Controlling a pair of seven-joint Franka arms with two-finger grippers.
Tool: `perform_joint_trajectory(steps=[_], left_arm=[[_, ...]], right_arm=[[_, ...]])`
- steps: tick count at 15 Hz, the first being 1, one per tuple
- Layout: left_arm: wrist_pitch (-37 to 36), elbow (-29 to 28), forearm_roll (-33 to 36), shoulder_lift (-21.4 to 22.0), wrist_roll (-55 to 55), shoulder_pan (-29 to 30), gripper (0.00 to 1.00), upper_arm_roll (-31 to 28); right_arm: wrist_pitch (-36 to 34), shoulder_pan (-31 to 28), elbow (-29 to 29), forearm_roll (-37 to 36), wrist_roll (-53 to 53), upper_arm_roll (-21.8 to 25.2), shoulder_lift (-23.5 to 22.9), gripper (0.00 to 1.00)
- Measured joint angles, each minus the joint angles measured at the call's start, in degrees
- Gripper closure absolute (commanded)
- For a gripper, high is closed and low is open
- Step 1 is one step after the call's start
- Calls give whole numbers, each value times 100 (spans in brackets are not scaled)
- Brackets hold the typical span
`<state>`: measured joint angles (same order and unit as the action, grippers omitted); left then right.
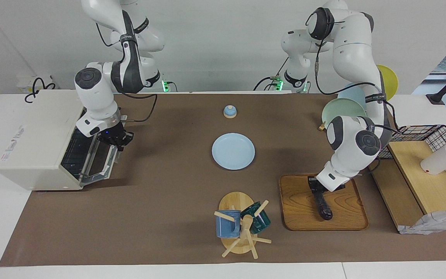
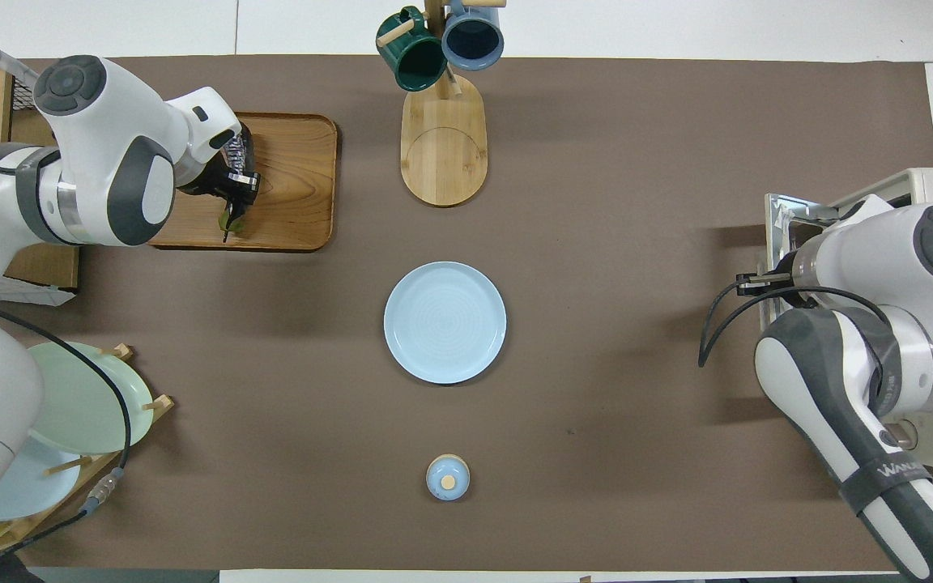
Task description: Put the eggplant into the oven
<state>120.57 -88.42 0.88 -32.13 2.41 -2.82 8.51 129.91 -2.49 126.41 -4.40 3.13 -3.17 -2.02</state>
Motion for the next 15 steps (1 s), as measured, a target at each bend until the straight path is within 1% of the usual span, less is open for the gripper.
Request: perform_joint_trajectory(steps=[2, 5, 7, 10, 11, 13, 14, 15], left_arm=[[-452, 22, -64, 320, -18, -1, 100, 26], [-1342, 20, -545, 1005, -169, -10, 100, 31], [-1756, -71, -677, 1461, -674, -176, 100, 50], [-1804, -471, -890, 1908, -1615, -944, 100, 82], [-1657, -699, -968, 2000, -1855, -1242, 100, 92], [-1003, -1268, -1009, 2148, -2232, -1760, 100, 100], [-544, -1616, -1012, 2230, -2404, -1993, 100, 103], [-136, -1941, -1014, 2302, -2521, -2186, 100, 103]], right_arm=[[229, 7, 41, 185, 10, -19, -249, 100], [631, 24, 42, 288, 11, -22, -719, 100], [686, 27, -41, 289, 13, -15, -869, 100], [533, 29, -179, 295, 149, -39, -872, 100], [505, 29, -217, 295, 250, -89, -872, 100], [468, 57, -254, 295, 522, -307, -872, 100], [429, 139, -271, 295, 737, -410, -872, 96], [393, 263, -289, 295, 1011, -466, -872, 71]])
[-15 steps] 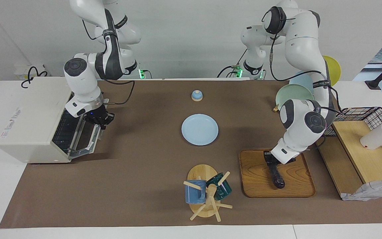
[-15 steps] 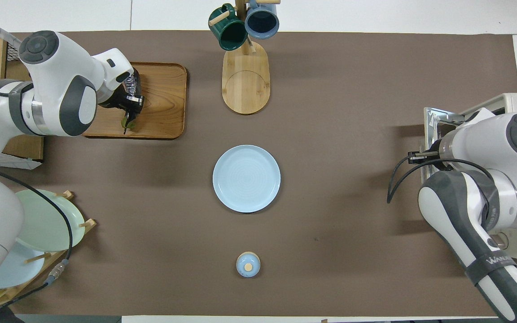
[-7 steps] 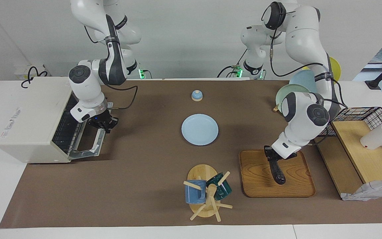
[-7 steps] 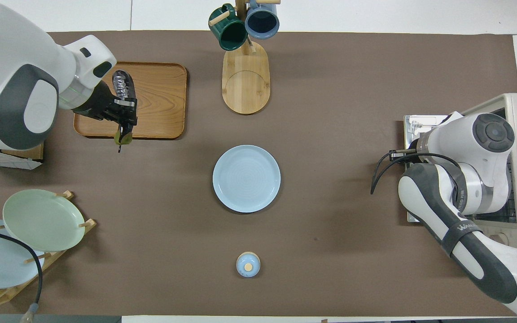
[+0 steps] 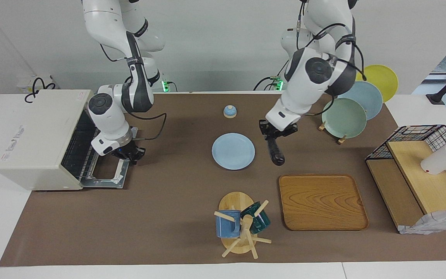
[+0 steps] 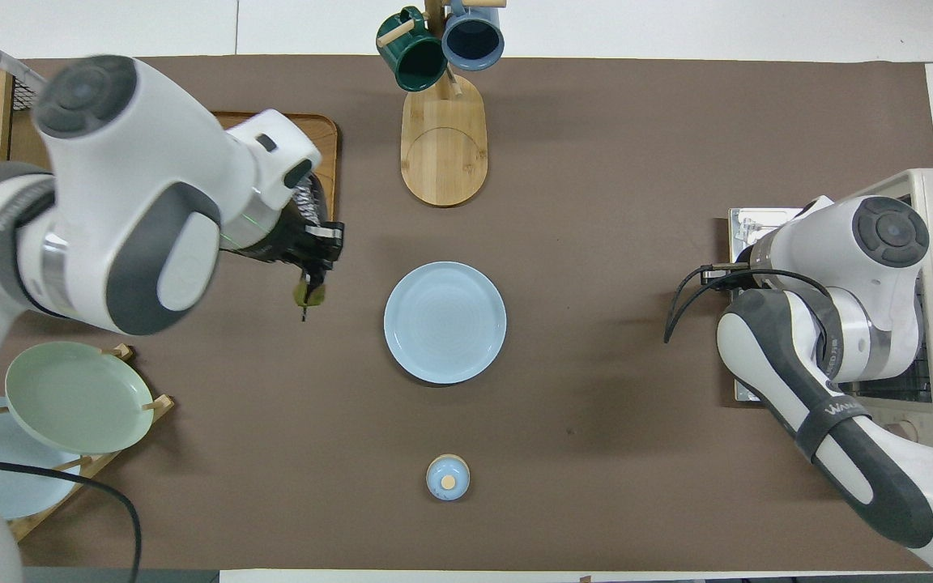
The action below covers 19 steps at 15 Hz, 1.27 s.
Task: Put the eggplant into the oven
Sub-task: 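Lower the eggplant onto the light-blue plate and open the left gripper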
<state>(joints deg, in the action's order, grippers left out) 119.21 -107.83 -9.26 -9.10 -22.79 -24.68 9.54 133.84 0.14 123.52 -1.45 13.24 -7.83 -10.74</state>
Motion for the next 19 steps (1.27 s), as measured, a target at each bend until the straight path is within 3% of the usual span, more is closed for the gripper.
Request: perform_joint_trajectory(steps=[1, 2, 9, 12, 13, 14, 19], left_arm=[[329, -266, -1, 44, -61, -144, 100, -1], [569, -450, -3, 55, -78, -241, 100, -2], [1599, -988, -5, -277, -127, -546, 100, -26], [1918, -996, -5, -500, -196, -657, 100, -31], [1953, -996, -5, -537, -201, -667, 19, -31], [1959, -995, -5, -547, -201, -667, 0, -35], [1797, -907, -6, -472, -203, -645, 0, -110]], right_arm=[[-35, 135, -20, -2, 259, -21, 0, 60], [-91, 239, -53, -3, 416, -26, 0, 58], [-455, 531, -318, -4, 473, -73, 55, 59], [-457, 740, -350, -4, 491, -90, 59, 55], [-457, 754, -354, -5, 491, -90, 59, 50], [-458, 762, -355, -6, 491, -90, 59, 46], [-458, 773, -357, -7, 489, -91, 59, 40]])
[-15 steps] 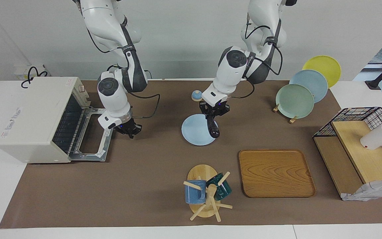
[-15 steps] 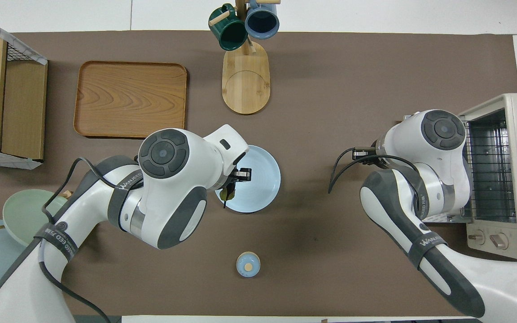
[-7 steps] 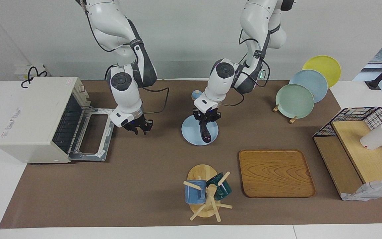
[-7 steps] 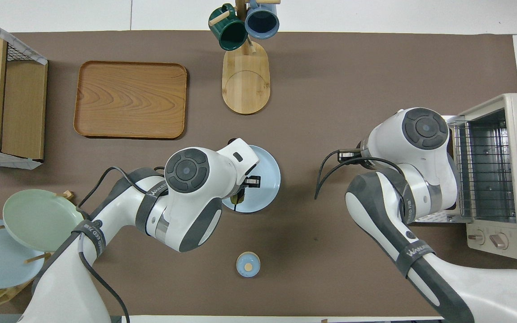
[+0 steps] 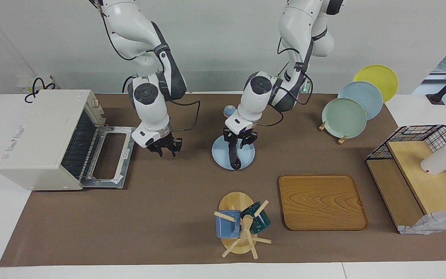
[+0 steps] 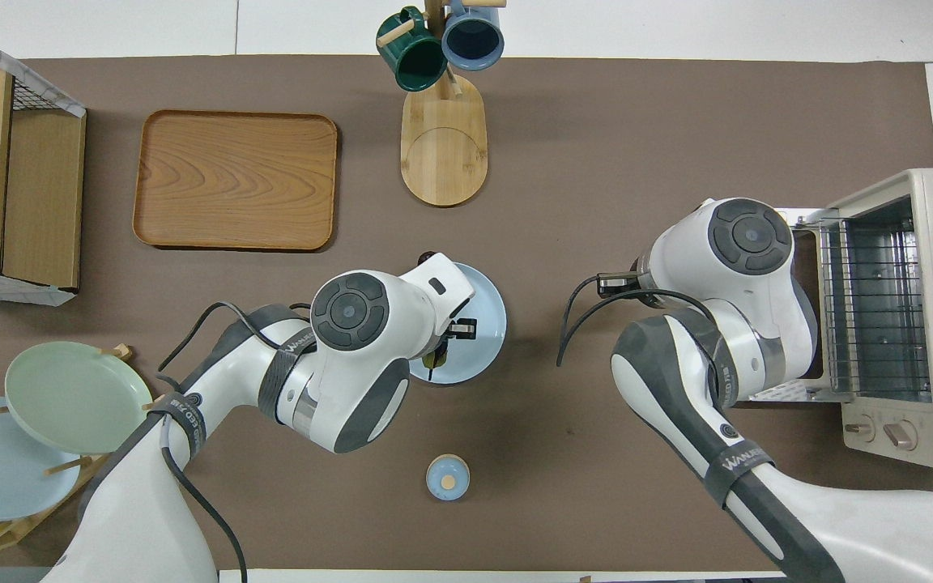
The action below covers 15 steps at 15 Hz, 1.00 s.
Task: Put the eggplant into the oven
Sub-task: 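Lower the eggplant onto the light-blue plate and open the left gripper, then withdraw the left gripper while the right gripper reaches the plate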
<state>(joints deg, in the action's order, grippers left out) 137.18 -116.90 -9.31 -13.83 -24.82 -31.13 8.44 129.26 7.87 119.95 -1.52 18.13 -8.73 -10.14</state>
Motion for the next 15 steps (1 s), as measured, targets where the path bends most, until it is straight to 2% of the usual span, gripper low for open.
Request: perform_joint_trajectory(steps=[2, 4, 7, 9, 11, 13, 15], left_arm=[[-633, 295, -2, 149, 2, 161, 0, -64], [-1455, 761, -2, 325, 151, 565, 0, -100], [-2490, 1473, -1, 477, 762, 1418, 0, -135], [-2825, 1740, 131, 503, 1148, 1928, 0, -152], [-2980, 1854, 350, 570, 1415, 2294, 0, -154], [-3215, 1901, 411, 726, 1709, 2557, 0, -155], [-3575, 1908, 418, 972, 2030, 2756, 0, -154]], right_arm=[[-20, 8, -21, -1, -3, -2, -1, 41], [-322, 186, -249, -2, -4, -8, 0, 42], [-818, 768, -798, -2, 443, -18, -2, 42], [-917, 1235, -1172, -2, 862, -25, -83, 42], [-1376, 1782, -1980, -140, 1488, -30, -475, 42], [-1851, 2368, -2988, -569, 2168, -33, -1150, 42], [-1762, 2775, -3539, -783, 2575, -32, -1711, 42]])
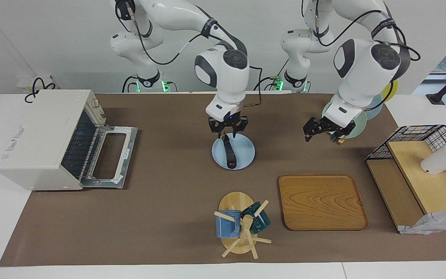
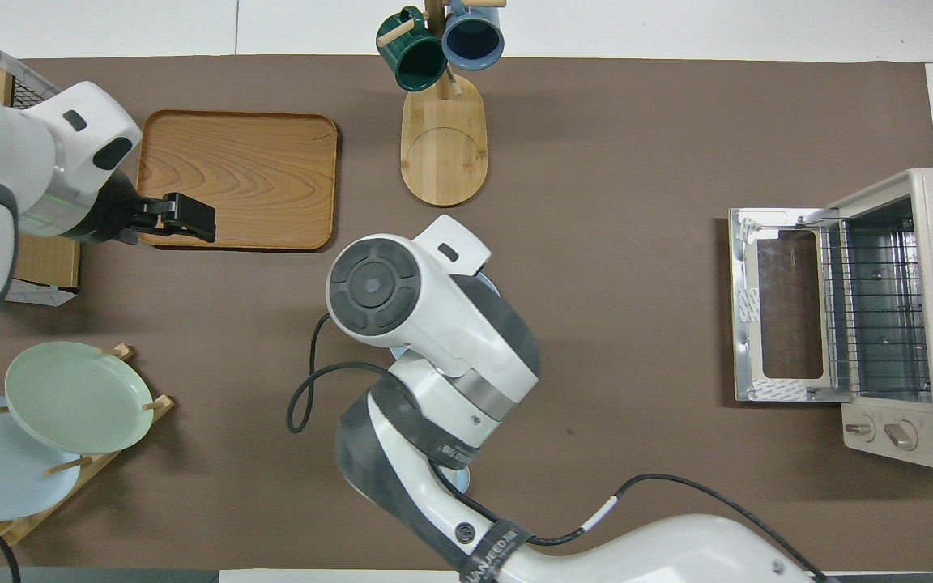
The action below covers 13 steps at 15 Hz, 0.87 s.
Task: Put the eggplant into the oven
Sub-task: 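Withdraw the left gripper while the right gripper reaches the plate, then grasp the rim of the light-blue plate with the right gripper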
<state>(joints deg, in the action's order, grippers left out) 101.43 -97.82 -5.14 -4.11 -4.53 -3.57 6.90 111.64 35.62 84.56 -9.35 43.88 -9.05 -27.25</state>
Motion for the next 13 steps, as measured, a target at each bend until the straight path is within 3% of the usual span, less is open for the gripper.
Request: perform_joint_trajectory(steps=[5, 8, 13], left_arm=[[-671, -52, 44, 531, 141, 193, 0, 0], [-713, -178, 199, 608, 141, 195, 0, 7], [-1100, 123, 340, 616, 141, 196, 0, 6]], right_arm=[[767, 155, -217, -30, 77, 2, -378, 42], [1193, 209, -115, -32, 77, 2, -467, 49], [1741, 383, 388, -168, 75, 0, -545, 49]])
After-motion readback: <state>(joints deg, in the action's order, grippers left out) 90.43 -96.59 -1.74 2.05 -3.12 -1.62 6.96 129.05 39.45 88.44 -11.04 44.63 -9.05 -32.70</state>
